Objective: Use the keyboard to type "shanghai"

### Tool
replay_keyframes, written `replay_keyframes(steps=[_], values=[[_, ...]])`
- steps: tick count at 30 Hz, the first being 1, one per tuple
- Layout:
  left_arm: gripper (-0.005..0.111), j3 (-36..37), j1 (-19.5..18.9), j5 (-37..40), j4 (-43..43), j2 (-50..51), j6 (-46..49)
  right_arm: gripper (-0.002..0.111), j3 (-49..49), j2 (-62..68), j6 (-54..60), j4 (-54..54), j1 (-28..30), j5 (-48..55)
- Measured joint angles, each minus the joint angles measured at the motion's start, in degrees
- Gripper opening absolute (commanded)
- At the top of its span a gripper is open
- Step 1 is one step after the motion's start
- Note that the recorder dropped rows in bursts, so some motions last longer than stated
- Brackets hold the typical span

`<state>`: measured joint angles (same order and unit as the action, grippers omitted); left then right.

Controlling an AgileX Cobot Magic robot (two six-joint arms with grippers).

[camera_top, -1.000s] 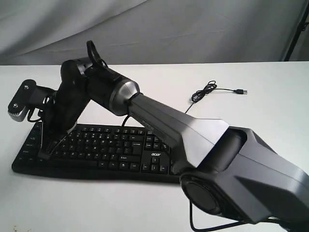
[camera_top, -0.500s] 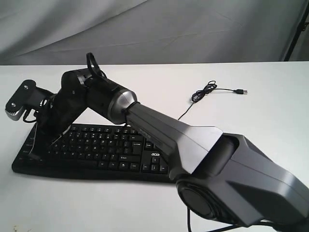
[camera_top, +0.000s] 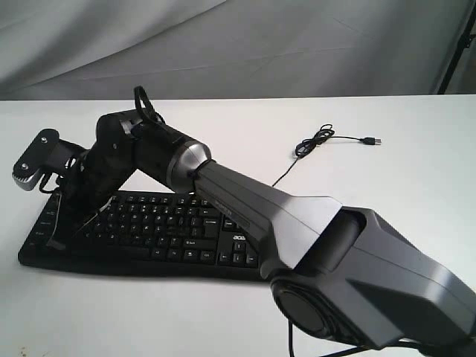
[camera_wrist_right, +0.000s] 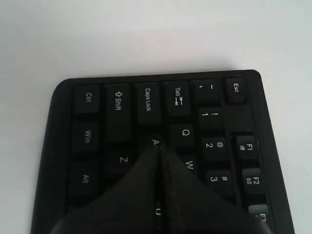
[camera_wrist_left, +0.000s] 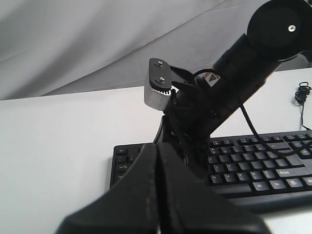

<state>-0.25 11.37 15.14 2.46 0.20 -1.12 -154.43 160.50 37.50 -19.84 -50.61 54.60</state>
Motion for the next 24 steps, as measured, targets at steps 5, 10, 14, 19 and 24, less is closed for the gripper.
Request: replay_keyframes(steps=[5,10,14,19,24], values=[[0.000,0.00,0.00,0.00,0.00,0.00,0.00,0.000,0.00,0.00,0.00,0.00,0.00,0.22],[0.000,0.00,0.00,0.00,0.00,0.00,0.00,0.000,0.00,0.22,0.24,0.00,0.00,0.22],[0.000,0.00,0.00,0.00,0.00,0.00,0.00,0.000,0.00,1.14,0.36,0.00,0.00,0.00],[0.000,0.00,0.00,0.00,0.00,0.00,0.00,0.000,0.00,1.14,0.60,-0.28,0.00,-0.41],[0.000,0.00,0.00,0.00,0.00,0.00,0.00,0.000,0.00,1.23,0.60,-0.37,0.00,-0.41]])
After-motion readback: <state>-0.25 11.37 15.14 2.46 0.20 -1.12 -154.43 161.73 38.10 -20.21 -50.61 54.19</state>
